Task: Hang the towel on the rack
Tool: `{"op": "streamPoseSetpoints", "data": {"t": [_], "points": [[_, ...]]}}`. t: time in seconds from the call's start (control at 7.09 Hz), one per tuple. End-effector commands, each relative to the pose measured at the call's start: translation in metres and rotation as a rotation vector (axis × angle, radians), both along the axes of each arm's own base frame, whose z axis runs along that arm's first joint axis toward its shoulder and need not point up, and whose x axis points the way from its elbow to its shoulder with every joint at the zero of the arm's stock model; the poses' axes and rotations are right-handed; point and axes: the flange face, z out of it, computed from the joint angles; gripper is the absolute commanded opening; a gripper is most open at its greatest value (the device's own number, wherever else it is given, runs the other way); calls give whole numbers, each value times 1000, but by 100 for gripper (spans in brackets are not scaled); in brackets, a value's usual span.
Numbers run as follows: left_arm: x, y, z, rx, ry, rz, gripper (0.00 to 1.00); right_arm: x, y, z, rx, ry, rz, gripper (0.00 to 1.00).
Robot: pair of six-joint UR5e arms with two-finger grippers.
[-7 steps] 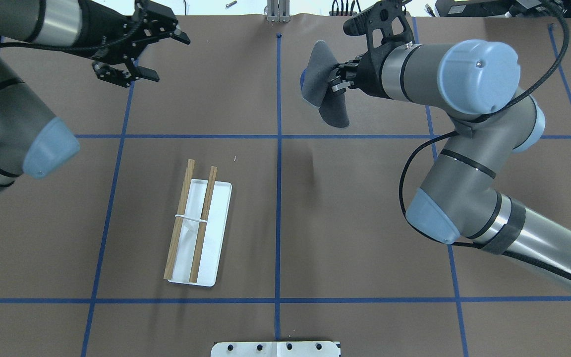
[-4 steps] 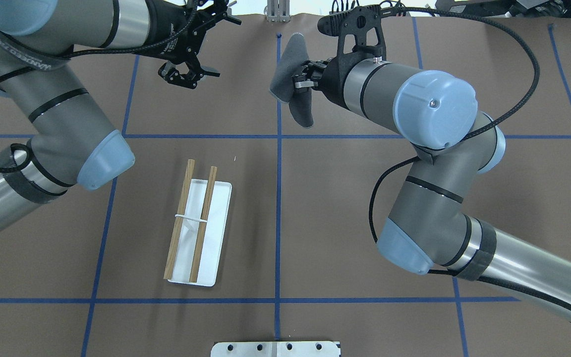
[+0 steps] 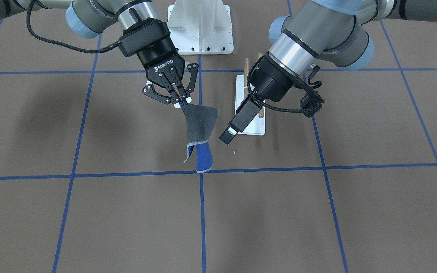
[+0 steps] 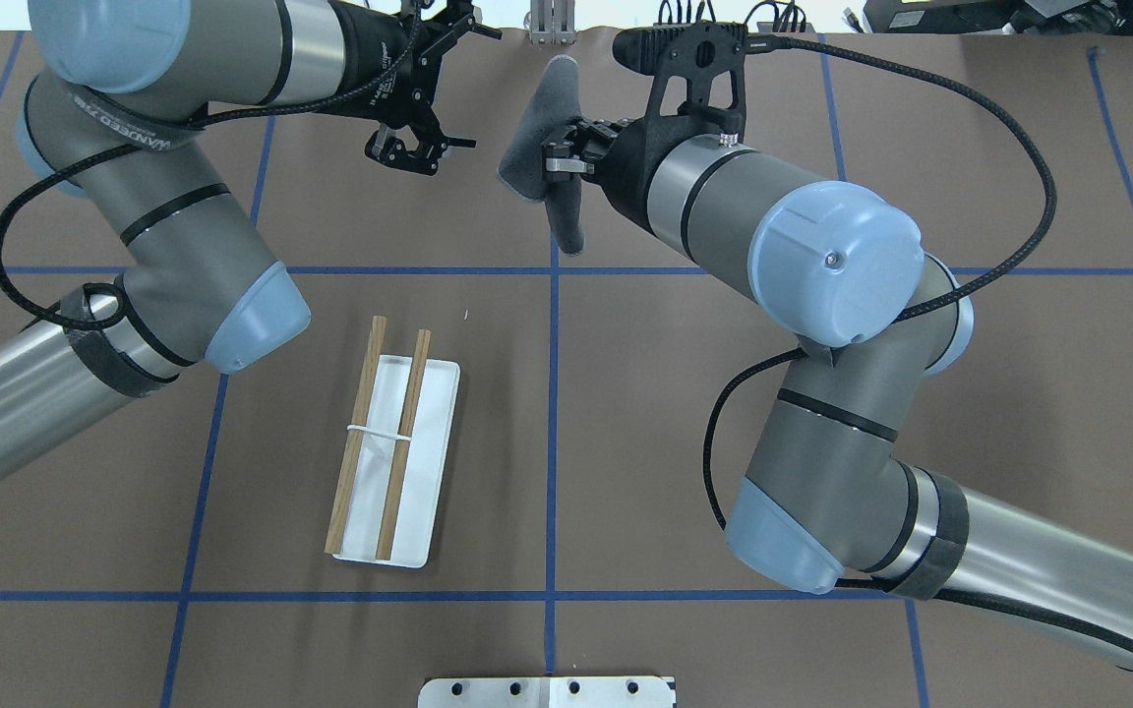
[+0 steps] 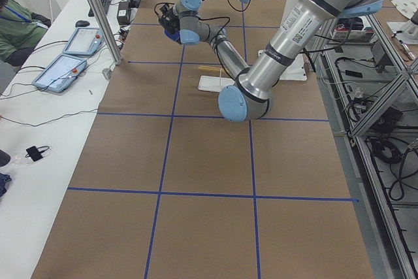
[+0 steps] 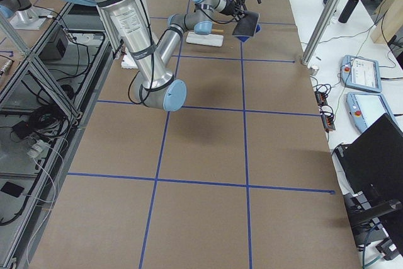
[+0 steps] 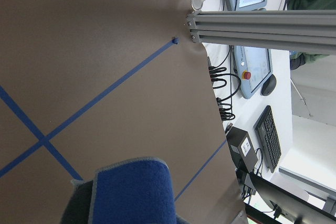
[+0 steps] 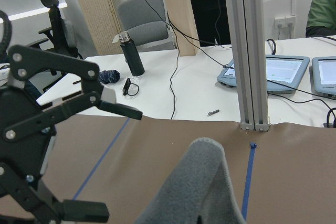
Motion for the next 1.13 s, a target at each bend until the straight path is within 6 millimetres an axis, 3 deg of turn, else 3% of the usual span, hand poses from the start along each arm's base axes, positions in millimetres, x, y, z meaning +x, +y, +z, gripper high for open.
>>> {"op": "streamPoseSetpoints", "data": {"t": [0.0,0.71,0.85,0.99], "points": [[4,8,-3,3,40,12,98,0,0,-6,-5,-16,20,0],[20,34,1,12,57,62,98,8,-7,-5,0,-18,79,0],[18,36,-1,-12,75,61,94,8,-8,-4,-13,-29,80,0],[16,36,-4,-20,84,58,81,8,-7,-2,-14,-29,80,0]]}}
